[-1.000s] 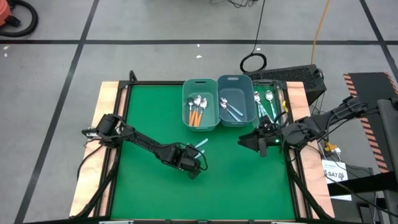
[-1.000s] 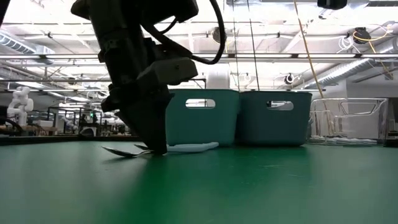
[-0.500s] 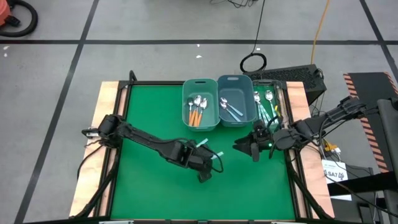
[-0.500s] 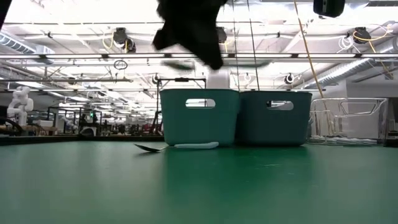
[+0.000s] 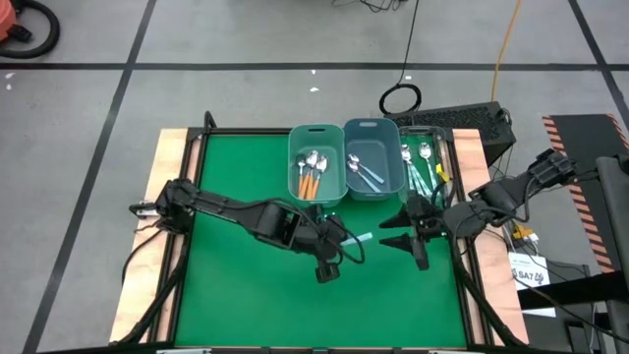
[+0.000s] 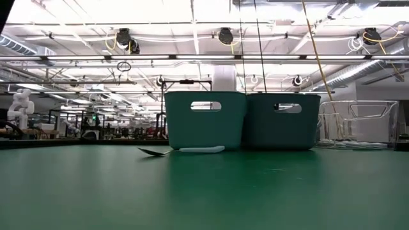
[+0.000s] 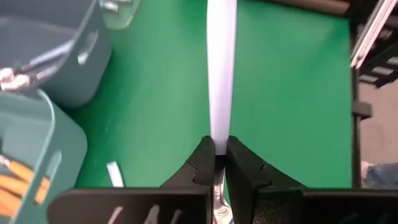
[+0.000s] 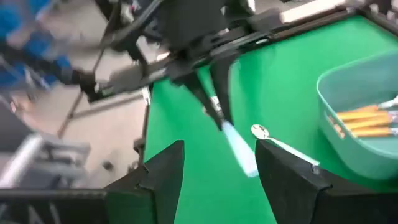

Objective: Sort silverware by color (type)
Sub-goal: Put the blue spoon into the blue bin

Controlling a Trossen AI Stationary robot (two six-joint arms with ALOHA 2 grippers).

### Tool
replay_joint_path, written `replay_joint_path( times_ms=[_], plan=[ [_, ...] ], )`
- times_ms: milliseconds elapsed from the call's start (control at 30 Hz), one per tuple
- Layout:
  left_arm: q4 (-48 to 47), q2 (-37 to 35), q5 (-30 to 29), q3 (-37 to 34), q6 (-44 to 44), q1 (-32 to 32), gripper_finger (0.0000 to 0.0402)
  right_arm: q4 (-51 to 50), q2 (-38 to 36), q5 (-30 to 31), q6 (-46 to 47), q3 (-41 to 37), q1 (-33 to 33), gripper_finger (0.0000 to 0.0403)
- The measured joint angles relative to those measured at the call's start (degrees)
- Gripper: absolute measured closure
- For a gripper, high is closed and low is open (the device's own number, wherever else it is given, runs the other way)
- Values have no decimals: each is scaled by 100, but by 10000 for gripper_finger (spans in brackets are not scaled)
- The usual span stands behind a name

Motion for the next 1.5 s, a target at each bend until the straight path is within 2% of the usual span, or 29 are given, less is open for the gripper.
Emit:
replay_joint_path(
  times_ms=[267,400,667,800,933,1300,1500],
  plan=[
    [18,0,253,352,328,211,384,-970,358,146,-785,789,43,211],
    [66,-2,352,390,427,257,384,-1026,419,246,-1099,810,43,205],
    [146,-2,548,390,684,251,384,-1521,640,279,-1255,810,32,154],
    [165,-2,548,390,856,226,384,-1603,792,200,-1254,810,-40,152],
    [179,-2,548,390,1007,216,384,-1584,971,-168,-1237,810,-139,168],
    [194,-2,548,390,1021,144,384,-916,1357,-161,-989,810,-158,232],
    [192,-2,548,390,1020,144,384,-783,1440,-154,-776,810,-158,291]
  ],
)
